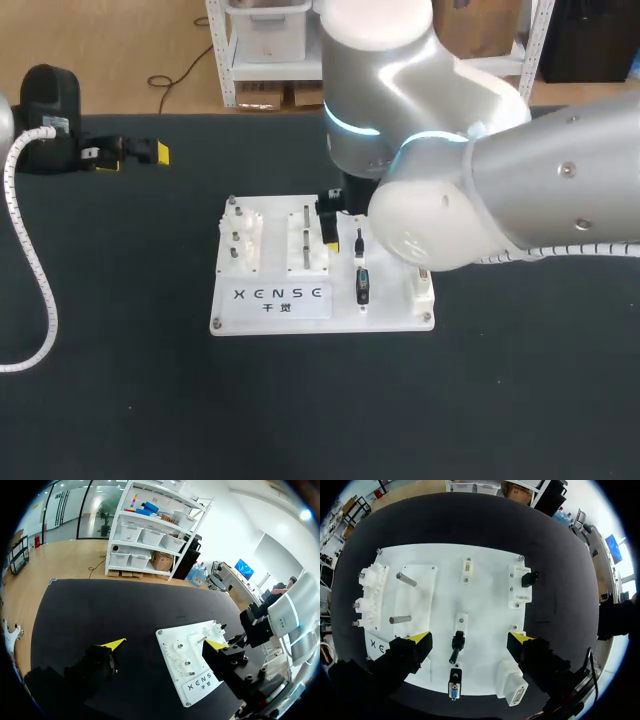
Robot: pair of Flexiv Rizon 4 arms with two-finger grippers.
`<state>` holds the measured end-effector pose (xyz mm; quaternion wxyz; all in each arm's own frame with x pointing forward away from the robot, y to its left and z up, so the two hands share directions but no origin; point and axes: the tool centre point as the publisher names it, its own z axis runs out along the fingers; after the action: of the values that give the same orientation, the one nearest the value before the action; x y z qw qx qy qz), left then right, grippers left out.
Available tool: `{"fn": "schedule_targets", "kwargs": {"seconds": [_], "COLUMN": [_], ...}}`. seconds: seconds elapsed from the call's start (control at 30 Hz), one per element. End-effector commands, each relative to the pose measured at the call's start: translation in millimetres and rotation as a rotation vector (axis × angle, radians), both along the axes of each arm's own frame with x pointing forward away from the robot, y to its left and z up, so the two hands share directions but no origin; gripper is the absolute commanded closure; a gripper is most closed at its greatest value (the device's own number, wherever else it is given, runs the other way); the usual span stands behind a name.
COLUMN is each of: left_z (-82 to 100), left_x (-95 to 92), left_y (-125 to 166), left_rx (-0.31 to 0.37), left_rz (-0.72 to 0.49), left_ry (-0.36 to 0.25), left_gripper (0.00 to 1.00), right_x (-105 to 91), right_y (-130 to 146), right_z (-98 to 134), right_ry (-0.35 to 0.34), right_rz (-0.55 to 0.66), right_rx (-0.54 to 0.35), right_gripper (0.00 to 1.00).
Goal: Insert the USB connector, Ethernet cable, and multi-pin plug into their matching sockets one by one.
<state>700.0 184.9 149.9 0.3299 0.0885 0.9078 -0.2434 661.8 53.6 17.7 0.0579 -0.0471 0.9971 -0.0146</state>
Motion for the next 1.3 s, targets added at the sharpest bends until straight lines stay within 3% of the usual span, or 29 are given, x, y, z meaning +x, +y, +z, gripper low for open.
{"fn": "schedule_targets", "kwargs": {"seconds": [0.03,0.13,0.33,0.5,1.03,1.3], "left_z": [0.0,0.0,0.0,0.0,0.0,0.0], "left_x": [0.0,0.0,0.0,0.0,0.0,0.0], "left_y": [0.0,0.0,0.0,0.0,0.0,0.0], "left_rx": [0.0,0.0,0.0,0.0,0.0,0.0], "left_rz": [0.0,0.0,0.0,0.0,0.0,0.0], "left_ry": [0.0,0.0,0.0,0.0,0.0,0.0], "left_gripper": [0.0,0.0,0.0,0.0,0.0,0.0], "right_x": [4.9,5.6,4.1,1.7,0.5,2.5], "right_y": [1.3,2.4,7.5,11.2,2.5,-18.8], "right_z": [-6.5,-8.3,-8.9,-7.7,20.0,30.3], "right_ry": [0.02,0.034,0.049,0.051,-0.003,-0.039], "right_rz": [-0.013,-0.025,-0.028,-0.012,-0.002,-0.007], "right_rx": [0.005,0.018,0.038,0.046,0.086,0.093], "right_gripper": [0.34,0.54,0.75,1.0,1.0,1.0]}}
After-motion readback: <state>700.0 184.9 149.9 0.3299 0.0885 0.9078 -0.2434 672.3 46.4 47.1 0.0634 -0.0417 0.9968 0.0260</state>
